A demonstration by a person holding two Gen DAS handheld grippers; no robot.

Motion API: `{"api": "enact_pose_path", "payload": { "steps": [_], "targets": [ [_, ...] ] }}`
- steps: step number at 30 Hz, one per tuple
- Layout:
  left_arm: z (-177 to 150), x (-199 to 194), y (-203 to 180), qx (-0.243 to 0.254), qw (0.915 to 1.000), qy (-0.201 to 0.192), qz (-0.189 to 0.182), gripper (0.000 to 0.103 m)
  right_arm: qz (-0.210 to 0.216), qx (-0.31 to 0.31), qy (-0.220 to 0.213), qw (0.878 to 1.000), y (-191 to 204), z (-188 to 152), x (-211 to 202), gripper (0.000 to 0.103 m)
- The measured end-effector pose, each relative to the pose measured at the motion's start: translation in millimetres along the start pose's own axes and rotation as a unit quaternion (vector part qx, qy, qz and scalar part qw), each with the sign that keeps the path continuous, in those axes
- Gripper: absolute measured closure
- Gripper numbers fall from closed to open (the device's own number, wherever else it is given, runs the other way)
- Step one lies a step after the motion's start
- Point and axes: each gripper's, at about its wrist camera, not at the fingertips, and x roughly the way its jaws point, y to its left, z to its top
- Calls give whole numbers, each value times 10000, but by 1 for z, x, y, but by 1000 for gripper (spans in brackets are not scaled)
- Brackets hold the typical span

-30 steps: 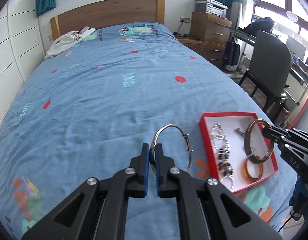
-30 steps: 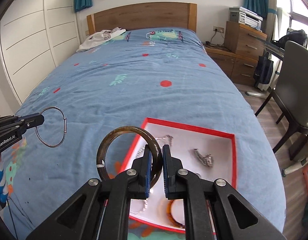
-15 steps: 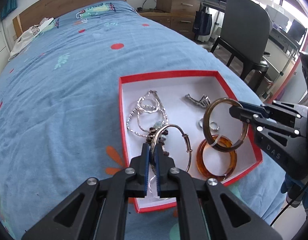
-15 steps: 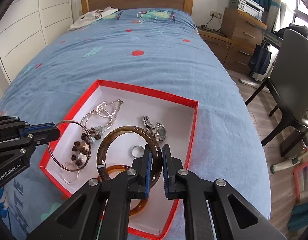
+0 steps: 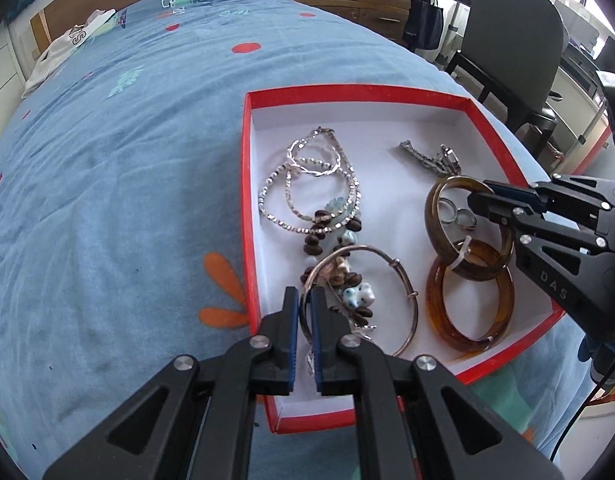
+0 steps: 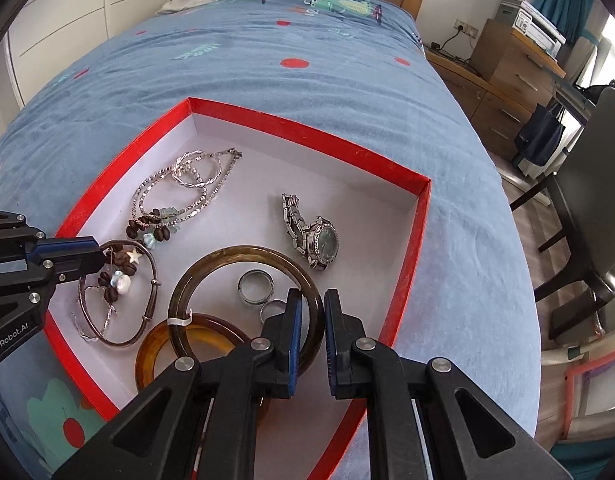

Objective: Organize jewelry

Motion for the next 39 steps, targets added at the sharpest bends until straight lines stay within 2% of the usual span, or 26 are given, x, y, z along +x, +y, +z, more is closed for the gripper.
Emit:
{"api": "enact_pose_path", "payload": {
  "steps": [4,6,9,13,16,19,22,25,31,37,39],
  "targets": [
    [1,-1,2,-90,9999,34,-101,95,-10,14,0,10000,-1,0,-1,91],
    [1,-3,3,-127,9998,53,-176,93,-15,73,-20,10000,-2,1,-4,79],
    [1,-9,1,-134,9995,25,-292,85,8,156,-62,9999,-3,0,-11,75],
    [-2,-27,-2,-130,9991,-154,-368,64,57,435,-259,9987,-5,-3,-31,64],
    [-7,-43,1,-208,9986,-253,-421,64,121,745,-416,9963,-8,-7,-50,58],
    [-16,-63,6,-276,9979,-400,-435,64,180,996,-521,9935,-4,-13,-68,57],
    [-31,-86,15,-295,9975,-587,-249,63,249,1119,-626,9914,11,-20,-88,54],
    [-50,-108,28,-361,9965,-749,-56,63,358,1141,-724,9902,31,-24,-105,46],
    [-91,-148,59,-495,9924,-1049,420,63,530,1080,-903,9886,86,-35,-136,38],
    [-128,-193,93,-746,9831,-1386,932,63,673,951,-1027,9879,143,-48,-164,32],
    [-141,-210,105,-851,9791,-1516,1052,63,688,880,-1089,9878,160,-51,-174,24]
  ]
}}
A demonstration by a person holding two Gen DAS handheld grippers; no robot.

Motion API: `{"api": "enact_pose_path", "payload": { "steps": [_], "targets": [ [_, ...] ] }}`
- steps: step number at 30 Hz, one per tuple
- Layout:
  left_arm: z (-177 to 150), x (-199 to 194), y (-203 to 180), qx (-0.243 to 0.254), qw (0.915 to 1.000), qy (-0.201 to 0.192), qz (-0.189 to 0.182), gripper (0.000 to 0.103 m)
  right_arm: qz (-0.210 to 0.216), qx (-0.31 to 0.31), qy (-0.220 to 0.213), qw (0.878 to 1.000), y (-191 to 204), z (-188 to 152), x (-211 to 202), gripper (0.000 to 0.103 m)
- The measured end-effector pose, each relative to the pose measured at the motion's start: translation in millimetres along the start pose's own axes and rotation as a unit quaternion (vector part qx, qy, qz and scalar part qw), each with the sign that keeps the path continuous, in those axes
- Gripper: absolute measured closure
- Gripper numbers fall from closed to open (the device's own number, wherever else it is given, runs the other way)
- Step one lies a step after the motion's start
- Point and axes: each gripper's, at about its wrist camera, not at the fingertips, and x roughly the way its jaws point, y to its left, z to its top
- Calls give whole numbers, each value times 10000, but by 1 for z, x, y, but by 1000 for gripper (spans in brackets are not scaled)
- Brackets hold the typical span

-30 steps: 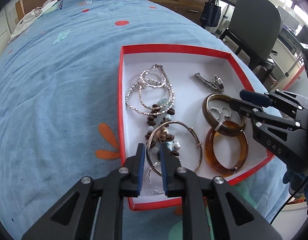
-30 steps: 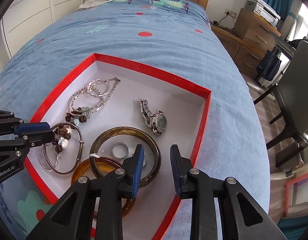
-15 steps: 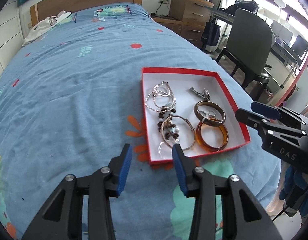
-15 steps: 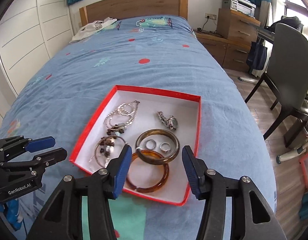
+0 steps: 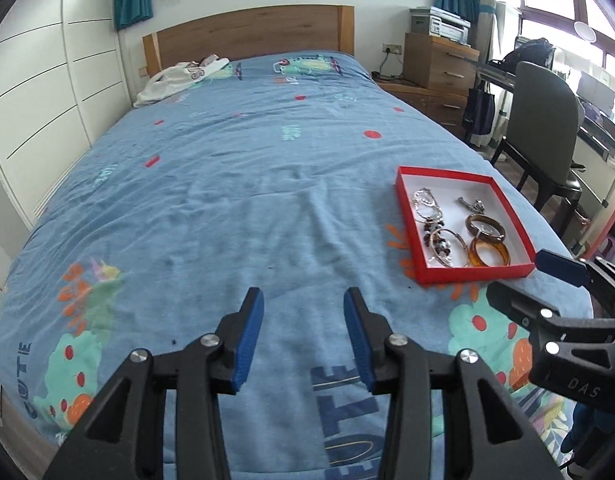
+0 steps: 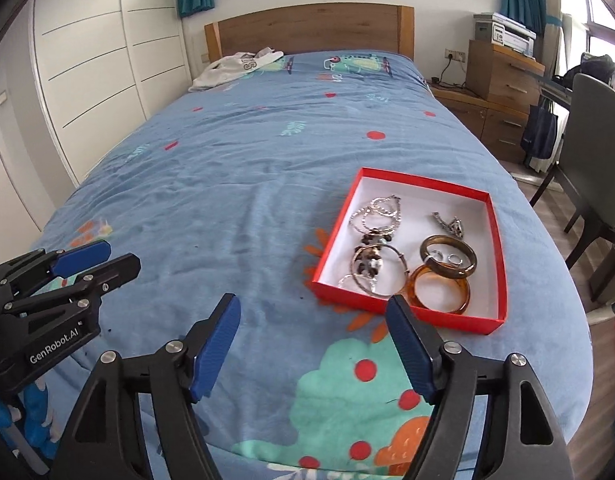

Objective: Organize jewelry

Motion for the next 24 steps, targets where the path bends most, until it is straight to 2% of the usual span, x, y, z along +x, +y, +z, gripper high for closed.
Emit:
{"api": "enact_pose_path", "payload": {
  "steps": [3,5,8,14,24],
  "targets": [
    [-8,-19,25,-199,9997,-101,70,63,78,-81,-60,9999,21,-5,-13,13],
    [-12,-30,39,-310,9994,-142,103,58,34,-182,-91,9998,33,-8,-20,10],
    [-21,-44,54,-445,9987,-226,138,53,-6,-265,-153,9995,42,-12,-29,1],
    [-37,-55,71,-565,9980,-236,124,48,-202,-200,-222,9994,42,-23,-37,1],
    [-52,-50,84,-582,9978,-104,313,44,-402,-20,-247,9989,28,-44,-37,1]
  ]
}}
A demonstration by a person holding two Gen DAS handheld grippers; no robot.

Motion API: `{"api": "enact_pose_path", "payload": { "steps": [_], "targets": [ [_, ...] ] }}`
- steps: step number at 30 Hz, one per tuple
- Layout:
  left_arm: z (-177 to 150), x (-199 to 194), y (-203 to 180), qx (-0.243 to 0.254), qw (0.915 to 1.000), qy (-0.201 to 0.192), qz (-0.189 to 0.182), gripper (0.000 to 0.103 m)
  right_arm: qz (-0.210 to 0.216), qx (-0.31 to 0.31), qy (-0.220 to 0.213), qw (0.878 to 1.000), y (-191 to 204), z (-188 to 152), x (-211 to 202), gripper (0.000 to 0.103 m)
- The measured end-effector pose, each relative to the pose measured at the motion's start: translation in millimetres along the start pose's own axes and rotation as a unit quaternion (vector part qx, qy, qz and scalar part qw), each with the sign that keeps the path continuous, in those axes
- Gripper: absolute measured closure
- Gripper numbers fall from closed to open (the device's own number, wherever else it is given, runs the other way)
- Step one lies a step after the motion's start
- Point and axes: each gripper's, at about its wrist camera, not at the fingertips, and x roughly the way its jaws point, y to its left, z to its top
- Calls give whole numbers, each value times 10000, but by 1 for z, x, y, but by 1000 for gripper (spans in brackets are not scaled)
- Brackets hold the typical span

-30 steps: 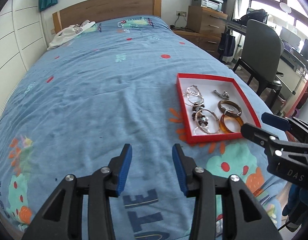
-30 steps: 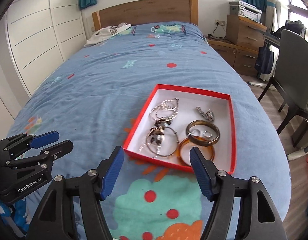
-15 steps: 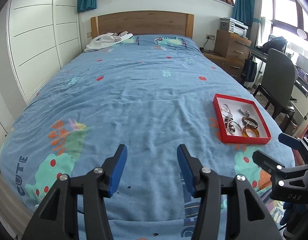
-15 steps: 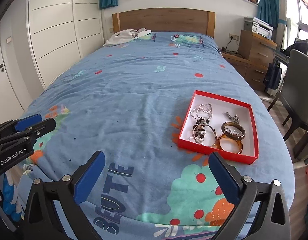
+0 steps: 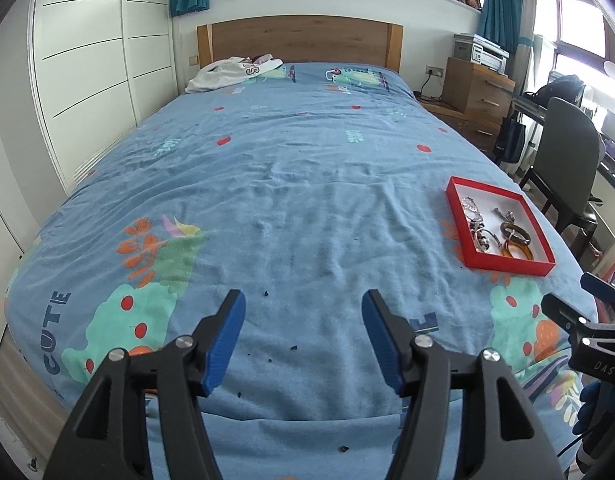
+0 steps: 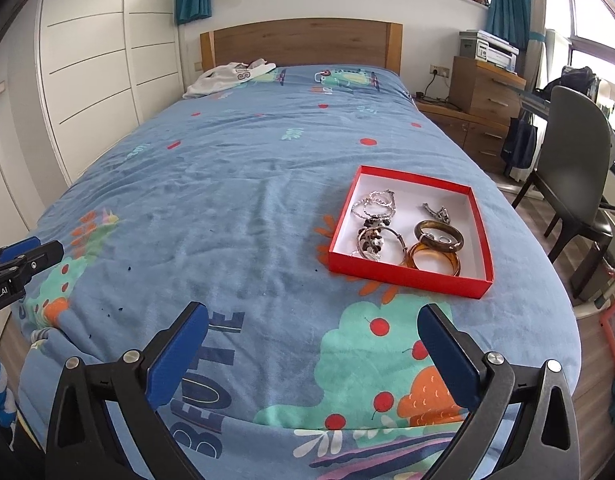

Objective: Organize jewelry

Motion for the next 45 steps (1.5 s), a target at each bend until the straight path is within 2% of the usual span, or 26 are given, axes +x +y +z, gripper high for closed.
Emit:
{"api": "enact_pose_path", "payload": {
  "steps": [15,45],
  "targets": [
    [-7,22,-4,150,9997,217,17,43,-139,208,75,9997,-27,-10,15,1],
    [-12,44,-3,222,9987,449,49,43,-58,32,253,9997,-24,-18,35,1]
  ]
}}
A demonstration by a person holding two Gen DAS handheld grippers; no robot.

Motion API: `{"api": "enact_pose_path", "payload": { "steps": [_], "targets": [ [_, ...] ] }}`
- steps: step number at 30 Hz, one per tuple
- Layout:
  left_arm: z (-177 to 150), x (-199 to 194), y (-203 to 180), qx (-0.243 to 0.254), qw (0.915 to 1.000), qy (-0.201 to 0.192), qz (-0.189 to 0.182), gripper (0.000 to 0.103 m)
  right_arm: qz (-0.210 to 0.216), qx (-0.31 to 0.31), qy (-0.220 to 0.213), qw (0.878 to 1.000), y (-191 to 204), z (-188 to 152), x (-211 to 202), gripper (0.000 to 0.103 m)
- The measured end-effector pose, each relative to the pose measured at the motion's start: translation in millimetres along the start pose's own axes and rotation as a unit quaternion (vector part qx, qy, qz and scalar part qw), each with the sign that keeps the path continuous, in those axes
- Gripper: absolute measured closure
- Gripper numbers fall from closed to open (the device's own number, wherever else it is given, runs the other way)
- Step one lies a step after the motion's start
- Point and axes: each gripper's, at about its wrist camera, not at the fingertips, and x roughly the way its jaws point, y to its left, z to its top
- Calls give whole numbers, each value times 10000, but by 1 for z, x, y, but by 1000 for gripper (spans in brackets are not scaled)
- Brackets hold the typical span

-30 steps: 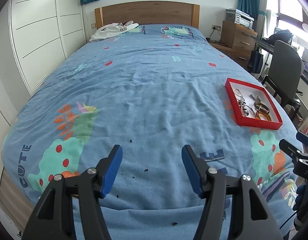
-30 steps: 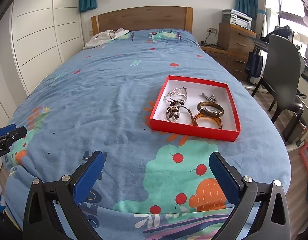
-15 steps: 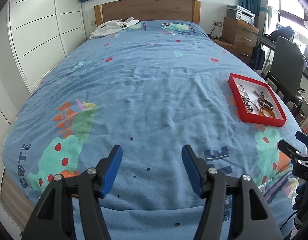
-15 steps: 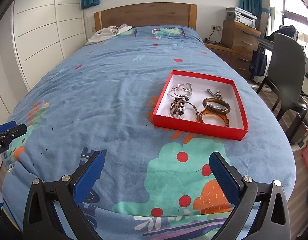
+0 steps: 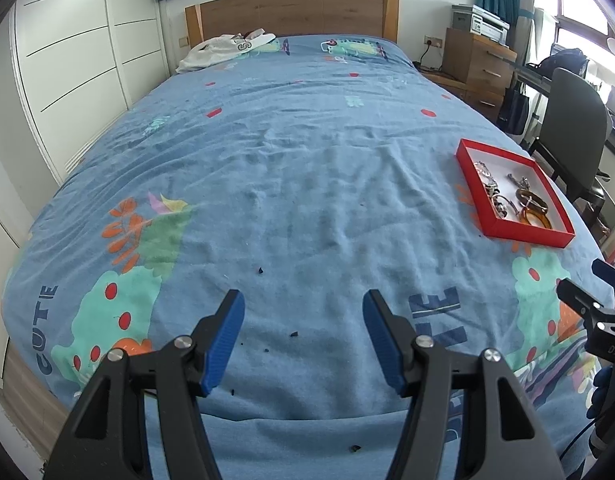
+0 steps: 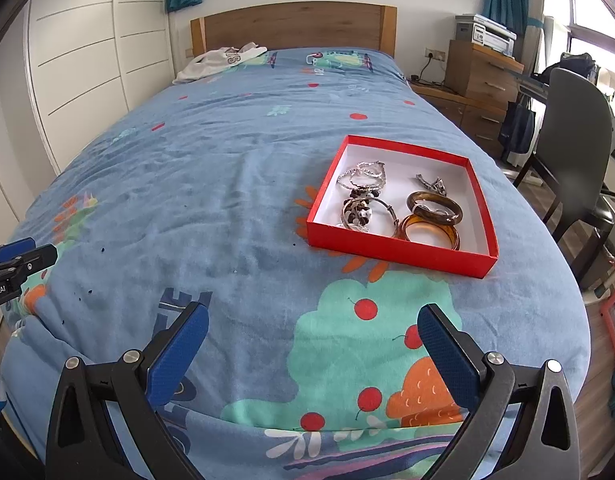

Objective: Organize jewelry

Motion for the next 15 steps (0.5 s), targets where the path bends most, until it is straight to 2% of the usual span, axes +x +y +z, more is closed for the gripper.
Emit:
{"api": "enact_pose_path", "payload": {
  "steps": [15],
  "targets": [
    [-3,6,-4,75,9999,89,-30,43,-10,-7,21,10000,-1,-1,1,1]
  ]
}}
